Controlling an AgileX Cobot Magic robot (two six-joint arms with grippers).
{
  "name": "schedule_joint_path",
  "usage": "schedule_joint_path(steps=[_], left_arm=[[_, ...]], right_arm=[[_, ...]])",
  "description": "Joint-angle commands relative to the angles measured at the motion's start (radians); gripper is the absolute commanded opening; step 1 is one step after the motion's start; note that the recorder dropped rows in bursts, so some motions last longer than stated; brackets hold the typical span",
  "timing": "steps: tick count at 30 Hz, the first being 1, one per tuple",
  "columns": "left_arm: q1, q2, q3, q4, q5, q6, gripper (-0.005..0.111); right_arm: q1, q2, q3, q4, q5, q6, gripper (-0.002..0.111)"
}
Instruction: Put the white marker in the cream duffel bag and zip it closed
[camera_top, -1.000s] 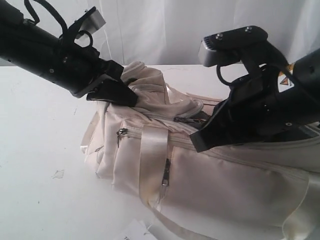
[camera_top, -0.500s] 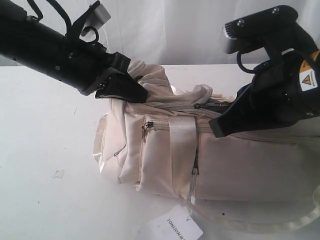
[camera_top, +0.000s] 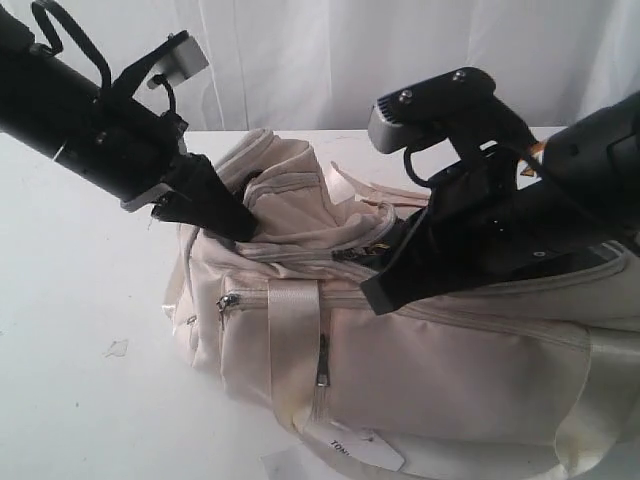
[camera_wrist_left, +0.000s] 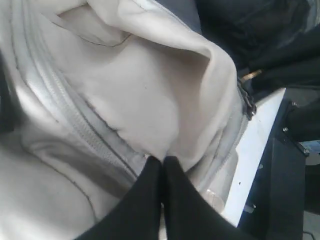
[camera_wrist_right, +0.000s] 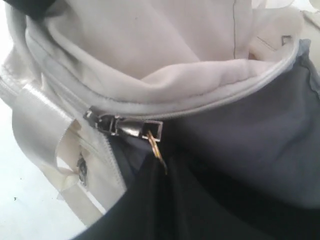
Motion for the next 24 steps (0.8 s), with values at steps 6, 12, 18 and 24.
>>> schedule_joint_path(steps=[6, 12, 18, 24], left_arm=[[0.000, -0.032, 0.004, -0.091, 0.115, 0.265, 0.050], [0.000, -0.107, 0.004, -0.052, 0.076, 0.409, 0.062], [0.000, -0.190, 0.004, 0.016, 0.048, 0.519, 0.062], [-0.084, -0.210, 0.020, 0.086, 0.044, 0.564, 0.062]], right_arm=[[-0.009, 0.077, -0.001, 0.183, -0.082, -0.216, 0.000], [-0.009, 0.078, -0.001, 0.187, -0.075, -0.236, 0.000], [-0.009, 0.078, -0.001, 0.191, -0.052, -0.236, 0.000], [-0.009, 0.078, -0.001, 0.199, -0.046, -0.236, 0.000]])
